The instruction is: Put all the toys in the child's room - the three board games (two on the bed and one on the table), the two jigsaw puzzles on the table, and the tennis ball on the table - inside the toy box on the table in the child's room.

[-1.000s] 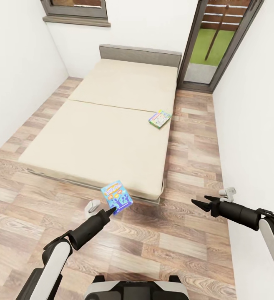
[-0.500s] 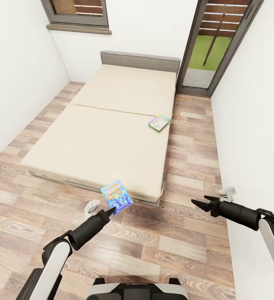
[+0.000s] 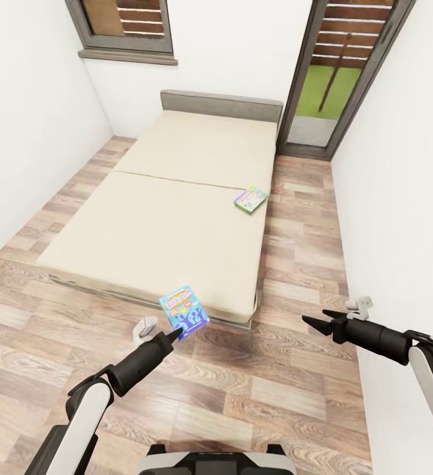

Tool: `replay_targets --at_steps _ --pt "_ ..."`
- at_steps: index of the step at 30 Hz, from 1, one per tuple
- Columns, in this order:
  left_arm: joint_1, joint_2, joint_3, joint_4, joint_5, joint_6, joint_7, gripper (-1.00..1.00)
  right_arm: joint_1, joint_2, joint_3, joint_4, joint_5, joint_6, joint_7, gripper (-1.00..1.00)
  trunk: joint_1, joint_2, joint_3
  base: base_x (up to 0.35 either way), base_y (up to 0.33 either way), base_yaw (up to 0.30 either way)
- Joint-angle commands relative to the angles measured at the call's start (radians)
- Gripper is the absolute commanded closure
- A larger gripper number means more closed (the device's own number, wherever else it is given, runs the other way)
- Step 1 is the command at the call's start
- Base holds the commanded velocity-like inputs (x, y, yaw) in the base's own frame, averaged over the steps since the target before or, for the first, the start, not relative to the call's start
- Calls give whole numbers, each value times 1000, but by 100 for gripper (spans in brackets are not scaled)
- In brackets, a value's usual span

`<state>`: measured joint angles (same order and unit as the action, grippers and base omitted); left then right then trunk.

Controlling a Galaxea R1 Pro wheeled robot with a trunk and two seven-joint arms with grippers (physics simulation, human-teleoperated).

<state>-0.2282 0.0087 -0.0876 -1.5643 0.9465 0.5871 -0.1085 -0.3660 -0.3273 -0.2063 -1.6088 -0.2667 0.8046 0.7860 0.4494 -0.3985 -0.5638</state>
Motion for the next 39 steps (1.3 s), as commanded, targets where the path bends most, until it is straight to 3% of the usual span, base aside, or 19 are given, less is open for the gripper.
replay_targets --at_steps 1,39 --pt "0 0 0 0 2 3 0 100 -1 0 -1 0 -2 5 2 -100 1 -1 0 0 0 0" --pt "4 0 2 -1 0 3 1 100 -1 2 10 0 -2 5 0 -100 1 -1 63 0 0 0"
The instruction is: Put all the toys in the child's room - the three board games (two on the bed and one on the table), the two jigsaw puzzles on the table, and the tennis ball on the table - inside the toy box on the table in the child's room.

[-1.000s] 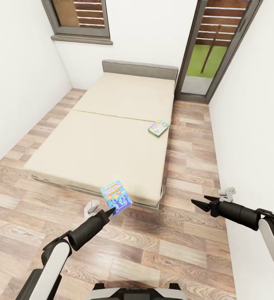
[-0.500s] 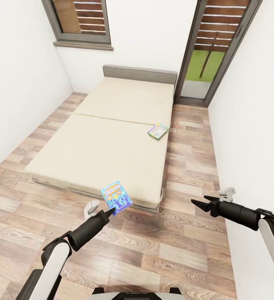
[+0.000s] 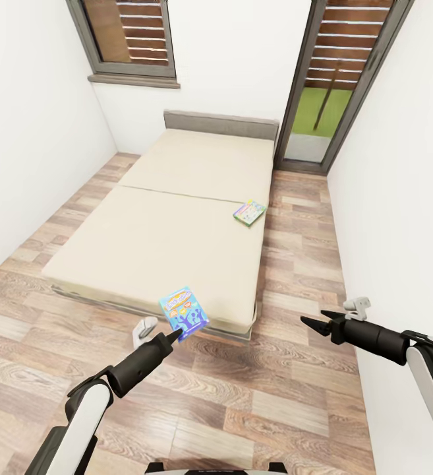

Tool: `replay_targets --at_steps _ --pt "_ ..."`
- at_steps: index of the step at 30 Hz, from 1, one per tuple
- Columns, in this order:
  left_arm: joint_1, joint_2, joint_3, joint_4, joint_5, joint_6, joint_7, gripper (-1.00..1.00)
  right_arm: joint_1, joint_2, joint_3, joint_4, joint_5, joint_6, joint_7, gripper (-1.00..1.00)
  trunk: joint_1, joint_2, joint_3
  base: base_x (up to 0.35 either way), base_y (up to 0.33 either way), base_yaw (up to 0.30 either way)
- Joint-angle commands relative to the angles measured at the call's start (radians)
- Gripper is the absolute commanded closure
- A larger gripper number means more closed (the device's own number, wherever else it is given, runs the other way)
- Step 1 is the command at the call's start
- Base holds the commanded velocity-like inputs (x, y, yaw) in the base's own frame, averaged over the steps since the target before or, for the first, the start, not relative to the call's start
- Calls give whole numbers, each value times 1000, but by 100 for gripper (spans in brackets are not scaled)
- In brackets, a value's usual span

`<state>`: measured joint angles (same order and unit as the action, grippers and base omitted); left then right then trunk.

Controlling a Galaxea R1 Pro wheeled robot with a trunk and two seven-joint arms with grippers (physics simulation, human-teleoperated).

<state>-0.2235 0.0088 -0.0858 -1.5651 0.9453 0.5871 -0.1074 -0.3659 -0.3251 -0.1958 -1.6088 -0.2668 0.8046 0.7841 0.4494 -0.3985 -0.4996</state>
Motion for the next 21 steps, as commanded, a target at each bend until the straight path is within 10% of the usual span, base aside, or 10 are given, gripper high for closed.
replay_targets --at_steps 1,21 --pt "-1 0 0 0 1 3 0 100 -1 0 -1 0 -2 5 2 -100 1 -2 0 0 0 0" --pt "0 0 0 -1 1 3 0 100 -1 0 10 0 -2 5 1 -100 1 -2 33 0 0 0"
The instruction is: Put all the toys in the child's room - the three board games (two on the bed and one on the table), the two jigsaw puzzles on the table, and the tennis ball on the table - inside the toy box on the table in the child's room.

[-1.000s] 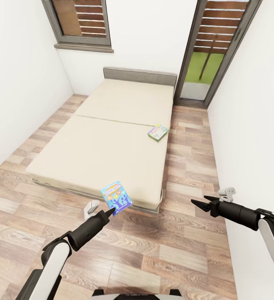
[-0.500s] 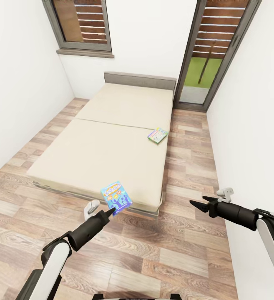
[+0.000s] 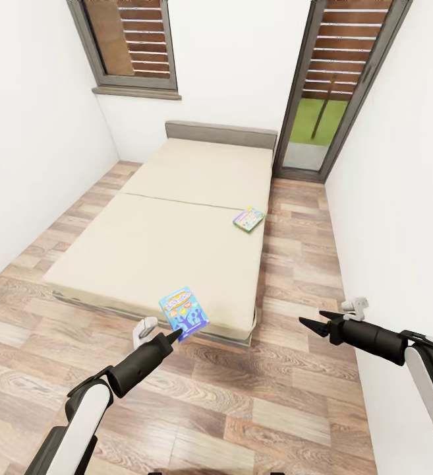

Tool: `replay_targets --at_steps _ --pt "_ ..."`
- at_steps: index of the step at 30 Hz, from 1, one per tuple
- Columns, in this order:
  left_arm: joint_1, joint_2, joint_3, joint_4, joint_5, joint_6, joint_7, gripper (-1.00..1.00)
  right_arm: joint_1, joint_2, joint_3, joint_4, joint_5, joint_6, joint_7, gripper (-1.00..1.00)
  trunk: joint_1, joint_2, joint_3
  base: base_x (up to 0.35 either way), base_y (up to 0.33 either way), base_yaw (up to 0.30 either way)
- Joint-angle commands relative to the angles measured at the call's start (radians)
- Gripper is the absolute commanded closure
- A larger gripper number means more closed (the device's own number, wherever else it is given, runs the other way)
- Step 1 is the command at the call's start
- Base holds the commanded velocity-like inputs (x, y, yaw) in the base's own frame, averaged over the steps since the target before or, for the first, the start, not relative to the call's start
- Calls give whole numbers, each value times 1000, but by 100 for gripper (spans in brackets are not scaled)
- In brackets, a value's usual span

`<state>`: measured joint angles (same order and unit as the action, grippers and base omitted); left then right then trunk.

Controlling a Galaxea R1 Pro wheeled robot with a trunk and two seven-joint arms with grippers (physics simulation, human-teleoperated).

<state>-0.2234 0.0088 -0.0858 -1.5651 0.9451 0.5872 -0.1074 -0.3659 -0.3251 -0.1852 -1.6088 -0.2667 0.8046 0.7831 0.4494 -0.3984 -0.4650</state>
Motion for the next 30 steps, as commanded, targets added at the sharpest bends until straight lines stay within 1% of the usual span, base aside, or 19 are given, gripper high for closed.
replay_targets --at_steps 1,30 --pt "-1 0 0 0 1 3 0 100 -1 0 -1 0 -2 5 2 -100 1 -2 0 0 0 0" --pt "-1 0 0 0 1 3 0 100 -1 0 0 0 -2 5 2 -100 1 -2 48 0 0 0"
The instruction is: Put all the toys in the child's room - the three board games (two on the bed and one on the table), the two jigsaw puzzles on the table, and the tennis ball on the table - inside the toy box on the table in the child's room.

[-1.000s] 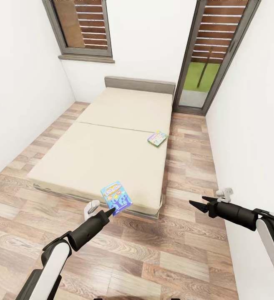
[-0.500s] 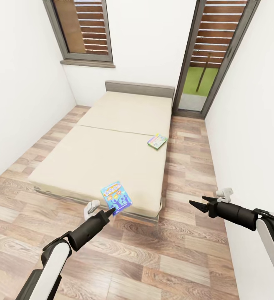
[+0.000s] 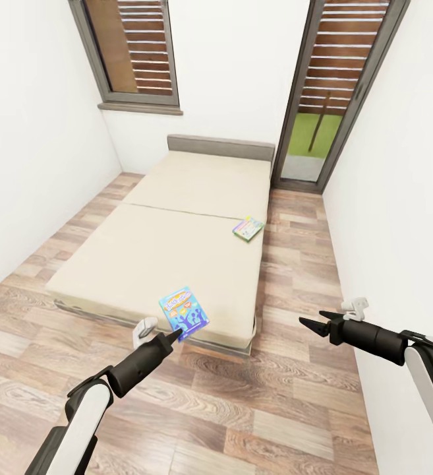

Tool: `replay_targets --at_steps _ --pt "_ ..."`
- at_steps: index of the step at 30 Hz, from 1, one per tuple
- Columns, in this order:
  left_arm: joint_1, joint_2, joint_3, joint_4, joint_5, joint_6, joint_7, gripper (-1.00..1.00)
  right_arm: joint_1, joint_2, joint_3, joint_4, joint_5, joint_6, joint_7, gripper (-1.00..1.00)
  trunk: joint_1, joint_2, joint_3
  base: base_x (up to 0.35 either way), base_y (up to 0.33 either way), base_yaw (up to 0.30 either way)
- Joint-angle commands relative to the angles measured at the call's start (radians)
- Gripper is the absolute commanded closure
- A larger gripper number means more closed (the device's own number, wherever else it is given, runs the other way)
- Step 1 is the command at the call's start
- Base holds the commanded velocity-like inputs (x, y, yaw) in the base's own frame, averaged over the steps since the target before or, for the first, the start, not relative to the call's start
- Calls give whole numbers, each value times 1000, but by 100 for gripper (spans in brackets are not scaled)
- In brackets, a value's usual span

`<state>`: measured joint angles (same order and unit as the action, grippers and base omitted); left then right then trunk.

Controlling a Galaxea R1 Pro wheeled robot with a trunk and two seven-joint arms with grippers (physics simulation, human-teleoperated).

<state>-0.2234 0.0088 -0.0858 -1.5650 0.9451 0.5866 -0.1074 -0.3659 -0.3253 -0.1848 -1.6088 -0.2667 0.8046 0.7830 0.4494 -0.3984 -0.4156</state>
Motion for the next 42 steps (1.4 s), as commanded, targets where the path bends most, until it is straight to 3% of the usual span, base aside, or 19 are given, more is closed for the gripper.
replay_targets --at_steps 1,42 --pt "-1 0 0 -1 1 3 0 100 -1 0 -1 0 -2 5 2 -100 1 -2 0 0 0 0" --pt "-1 0 0 0 -2 3 0 100 -1 0 -1 0 -2 6 1 -100 1 -2 68 0 0 0"
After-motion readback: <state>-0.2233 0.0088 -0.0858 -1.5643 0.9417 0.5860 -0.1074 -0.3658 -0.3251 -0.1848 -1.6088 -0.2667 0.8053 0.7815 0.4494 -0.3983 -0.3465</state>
